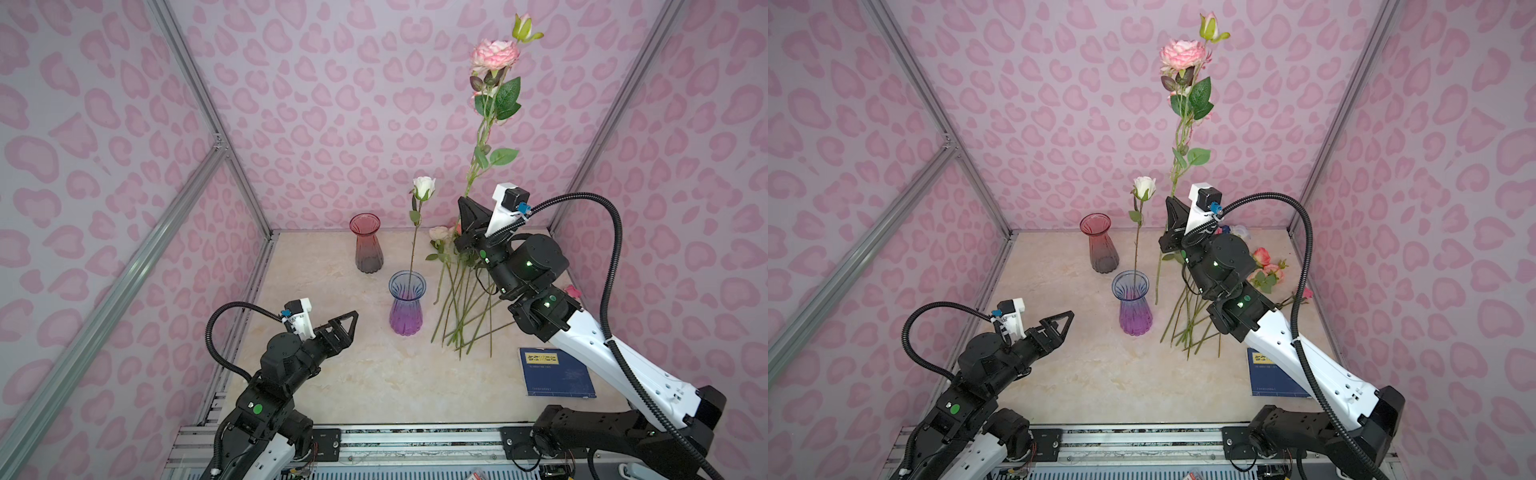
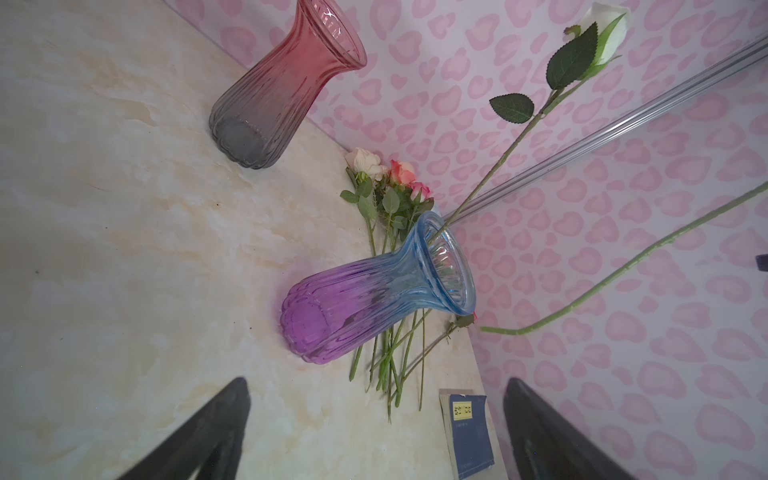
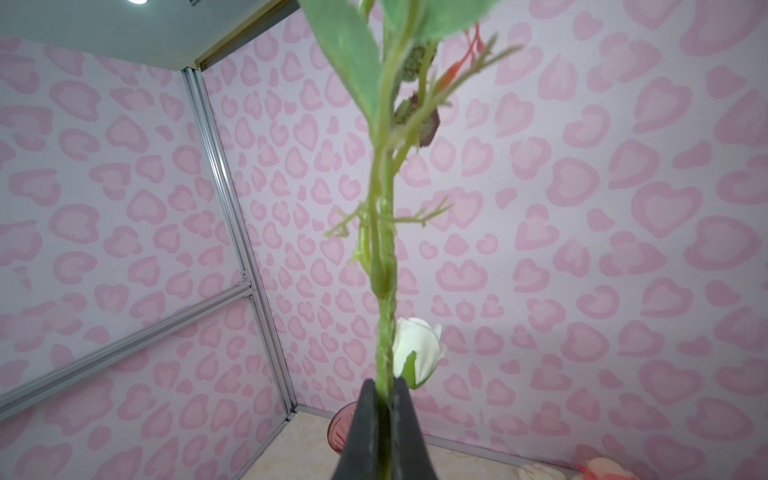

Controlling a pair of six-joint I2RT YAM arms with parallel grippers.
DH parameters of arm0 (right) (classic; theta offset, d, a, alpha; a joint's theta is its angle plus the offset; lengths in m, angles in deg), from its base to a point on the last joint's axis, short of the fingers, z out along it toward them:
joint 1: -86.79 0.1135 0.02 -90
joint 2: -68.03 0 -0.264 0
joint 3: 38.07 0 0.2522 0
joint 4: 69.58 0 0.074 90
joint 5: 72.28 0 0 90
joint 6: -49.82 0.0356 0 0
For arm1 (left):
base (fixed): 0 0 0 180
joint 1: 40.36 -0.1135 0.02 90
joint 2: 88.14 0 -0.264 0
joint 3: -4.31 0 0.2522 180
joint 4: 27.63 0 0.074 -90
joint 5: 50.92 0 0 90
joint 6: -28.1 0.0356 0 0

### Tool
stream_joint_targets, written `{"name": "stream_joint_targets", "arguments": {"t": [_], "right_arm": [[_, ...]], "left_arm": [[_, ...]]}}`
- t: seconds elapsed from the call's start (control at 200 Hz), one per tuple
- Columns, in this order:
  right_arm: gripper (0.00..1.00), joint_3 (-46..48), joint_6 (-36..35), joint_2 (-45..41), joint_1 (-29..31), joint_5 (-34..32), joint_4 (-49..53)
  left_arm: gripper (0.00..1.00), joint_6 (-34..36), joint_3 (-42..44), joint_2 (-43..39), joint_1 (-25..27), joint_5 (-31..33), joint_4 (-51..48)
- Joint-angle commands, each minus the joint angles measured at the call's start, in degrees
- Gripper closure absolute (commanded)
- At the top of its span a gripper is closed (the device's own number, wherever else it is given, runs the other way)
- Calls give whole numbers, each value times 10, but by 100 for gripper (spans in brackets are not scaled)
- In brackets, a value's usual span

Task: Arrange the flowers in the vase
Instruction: 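Carry the pale pink rose over the purple-blue vase and lower its stem inside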

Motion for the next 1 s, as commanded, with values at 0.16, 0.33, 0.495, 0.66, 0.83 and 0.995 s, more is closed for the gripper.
{"name": "stream_joint_targets", "arguments": {"t": [0.16, 0.33, 0.495, 0.66, 0.83, 0.995], "right_arm": [[99, -108, -15, 79, 2, 22, -38], [98, -117, -4, 101, 1, 27, -17], [99, 8, 25, 85, 14, 0, -84], [95, 112, 50, 74, 37, -37, -147], [94, 158, 78, 83, 52, -75, -165], [92, 183, 95, 87, 66, -97, -154]], "left_arm": [[4, -9, 3, 17, 0, 12, 17], [4, -5, 0, 34, 0, 9, 25], [4, -8, 6, 35, 0, 3, 25], [4, -11, 23, 22, 0, 1, 29], [4, -13, 27, 26, 0, -9, 37], [4, -20, 34, 31, 0, -14, 46]]}}
